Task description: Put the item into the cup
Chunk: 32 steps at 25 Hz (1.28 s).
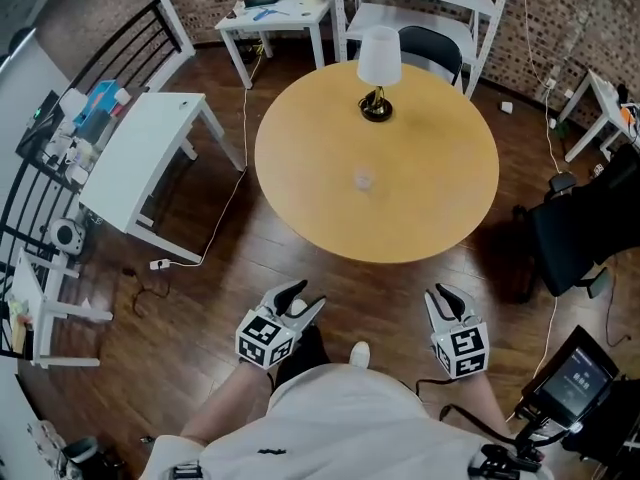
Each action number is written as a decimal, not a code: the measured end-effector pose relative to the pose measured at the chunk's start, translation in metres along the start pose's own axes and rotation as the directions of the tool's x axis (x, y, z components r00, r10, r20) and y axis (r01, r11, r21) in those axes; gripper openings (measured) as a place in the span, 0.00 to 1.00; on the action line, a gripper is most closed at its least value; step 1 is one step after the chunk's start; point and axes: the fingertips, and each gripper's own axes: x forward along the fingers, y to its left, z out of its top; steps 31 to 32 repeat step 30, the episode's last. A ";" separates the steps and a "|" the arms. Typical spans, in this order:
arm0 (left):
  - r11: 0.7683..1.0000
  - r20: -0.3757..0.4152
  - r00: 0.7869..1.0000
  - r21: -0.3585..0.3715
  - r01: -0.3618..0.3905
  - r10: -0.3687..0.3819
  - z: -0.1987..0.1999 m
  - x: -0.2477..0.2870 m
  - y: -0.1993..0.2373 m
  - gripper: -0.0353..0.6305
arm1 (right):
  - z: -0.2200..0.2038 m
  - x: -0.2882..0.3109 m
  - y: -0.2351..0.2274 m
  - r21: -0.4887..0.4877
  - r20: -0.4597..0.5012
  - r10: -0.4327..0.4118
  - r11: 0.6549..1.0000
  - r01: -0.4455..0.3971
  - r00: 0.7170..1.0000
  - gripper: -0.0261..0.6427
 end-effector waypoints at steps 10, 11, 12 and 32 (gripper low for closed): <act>0.999 0.031 0.999 0.052 0.010 -0.011 0.010 0.003 -0.033 0.33 | -0.006 -0.022 -0.001 -0.036 0.034 -0.013 0.999 0.014 0.999 0.16; 0.999 0.033 0.999 0.052 0.009 -0.010 0.010 0.002 -0.034 0.33 | -0.005 -0.023 0.001 -0.044 0.034 -0.010 0.999 0.012 0.999 0.16; 0.999 0.034 0.999 0.051 0.007 -0.009 0.009 0.000 -0.035 0.33 | -0.004 -0.023 0.002 -0.051 0.033 -0.008 0.999 0.010 0.999 0.16; 1.000 0.039 0.999 0.030 -0.004 0.003 -0.009 -0.023 -0.047 0.33 | -0.008 -0.034 0.022 -0.069 0.020 0.003 0.998 -0.001 1.000 0.14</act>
